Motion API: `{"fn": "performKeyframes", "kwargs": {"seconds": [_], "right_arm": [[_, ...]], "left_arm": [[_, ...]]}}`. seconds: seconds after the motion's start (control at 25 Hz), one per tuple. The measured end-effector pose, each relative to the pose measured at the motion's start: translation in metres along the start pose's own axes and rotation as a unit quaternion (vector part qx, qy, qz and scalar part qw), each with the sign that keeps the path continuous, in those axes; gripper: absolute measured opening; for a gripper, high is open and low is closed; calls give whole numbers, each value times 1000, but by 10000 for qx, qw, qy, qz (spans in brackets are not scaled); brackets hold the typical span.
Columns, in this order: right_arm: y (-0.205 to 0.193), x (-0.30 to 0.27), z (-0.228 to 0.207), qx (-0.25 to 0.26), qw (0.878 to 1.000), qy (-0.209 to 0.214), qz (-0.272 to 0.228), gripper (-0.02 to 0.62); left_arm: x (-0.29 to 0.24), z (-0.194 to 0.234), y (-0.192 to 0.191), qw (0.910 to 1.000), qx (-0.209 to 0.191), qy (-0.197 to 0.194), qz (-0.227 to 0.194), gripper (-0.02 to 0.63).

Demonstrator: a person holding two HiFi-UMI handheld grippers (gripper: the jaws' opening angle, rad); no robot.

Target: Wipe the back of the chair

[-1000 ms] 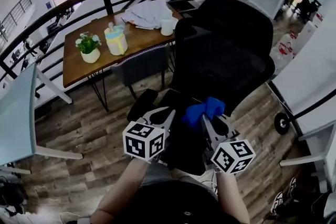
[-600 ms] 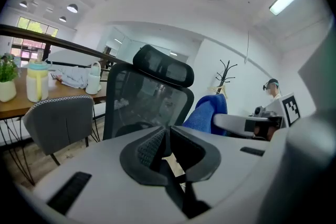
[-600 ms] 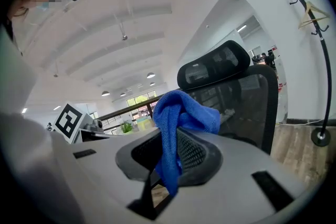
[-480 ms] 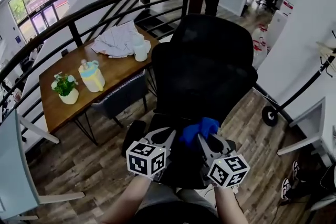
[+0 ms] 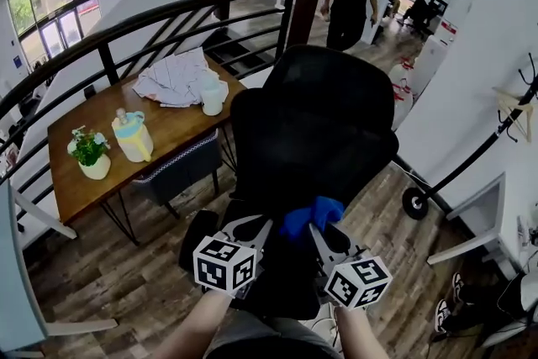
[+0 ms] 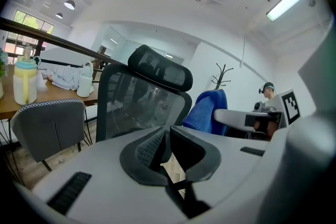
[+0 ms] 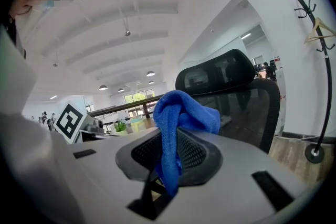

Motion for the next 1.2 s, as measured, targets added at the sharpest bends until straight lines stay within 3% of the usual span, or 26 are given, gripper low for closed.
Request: {"fn": "performKeyframes", "kwargs": {"seconds": [0.28,0.68,0.88,1.2], "right_arm": [[31,-26,-10,267,9989,279,-255,77],[118,-77,-39,837,9915,415,-909,77],[161,-111,-50,918,9875,572,-1143,77],[207,-178,-47,944,9840,897,-1215,77]], "left_arm": [[-10,6,28,9994,-307,116,-120,38],[-45,22,105,9942,-888,148,-583,38],[-63,26,144,9903,-1254,114,-584,38],[-81,43,190,9858,-1391,256,-902,38]]}}
Point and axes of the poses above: the fingertips, and each gripper's own axes: x backward along the fingers, z to its left, y out of its top, the point moved 7 cm from there along x, backward along the fingers, and after that the axes turned 2 degrees about -y, right-handed, at the moved point
